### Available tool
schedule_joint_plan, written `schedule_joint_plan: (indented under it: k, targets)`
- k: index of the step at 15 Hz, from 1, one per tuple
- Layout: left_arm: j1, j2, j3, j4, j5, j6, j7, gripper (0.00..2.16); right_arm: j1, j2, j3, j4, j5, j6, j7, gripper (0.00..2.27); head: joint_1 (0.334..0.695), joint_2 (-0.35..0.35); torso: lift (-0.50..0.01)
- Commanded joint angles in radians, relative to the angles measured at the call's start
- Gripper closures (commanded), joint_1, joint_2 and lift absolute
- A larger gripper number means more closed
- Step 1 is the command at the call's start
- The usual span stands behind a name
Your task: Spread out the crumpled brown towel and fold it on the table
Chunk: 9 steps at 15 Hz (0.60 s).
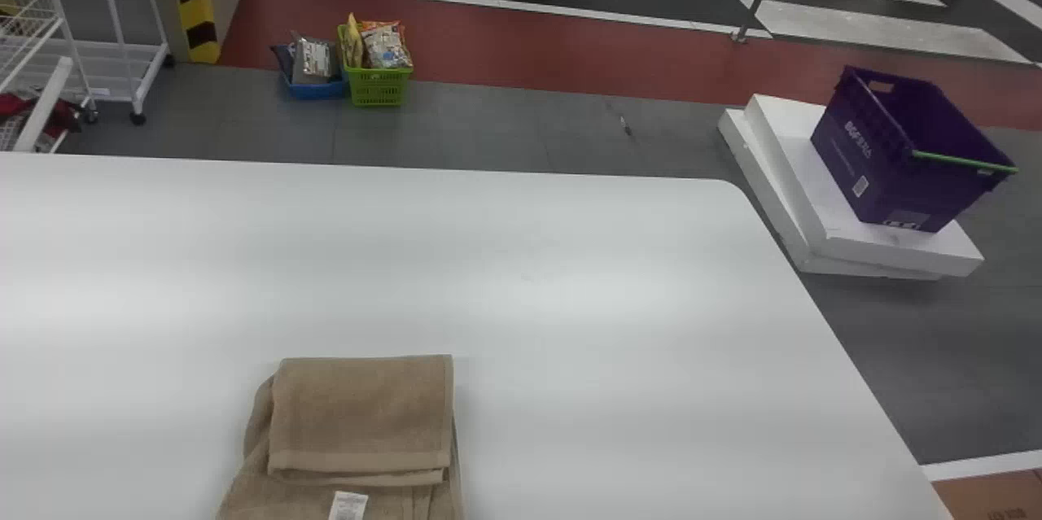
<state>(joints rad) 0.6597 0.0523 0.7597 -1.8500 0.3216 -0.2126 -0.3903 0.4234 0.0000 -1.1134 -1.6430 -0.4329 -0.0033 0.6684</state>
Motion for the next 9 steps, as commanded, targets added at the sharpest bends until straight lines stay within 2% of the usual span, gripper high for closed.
schedule_joint_plan:
  k: [1, 5, 9]
  targets:
    - [0.000, -0.011, 0.050, 0.037, -0.009, -0.003, 0.010, 0.12, 0.000, 0.001, -0.049, 0.023, 0.010, 0.027, -0.001, 0.13, 0.695, -0.251, -0.127]
    - [-0.003, -0.009, 0.121, 0.118, -0.007, -0.027, 0.019, 0.12, 0.003, 0.001, -0.078, 0.077, 0.036, 0.027, 0.002, 0.13, 0.695, -0.243, -0.127]
    - [-0.002, -0.028, 0.139, 0.157, -0.030, -0.073, 0.019, 0.12, 0.009, 0.001, -0.077, 0.084, 0.057, 0.024, 0.004, 0.13, 0.695, -0.194, -0.127]
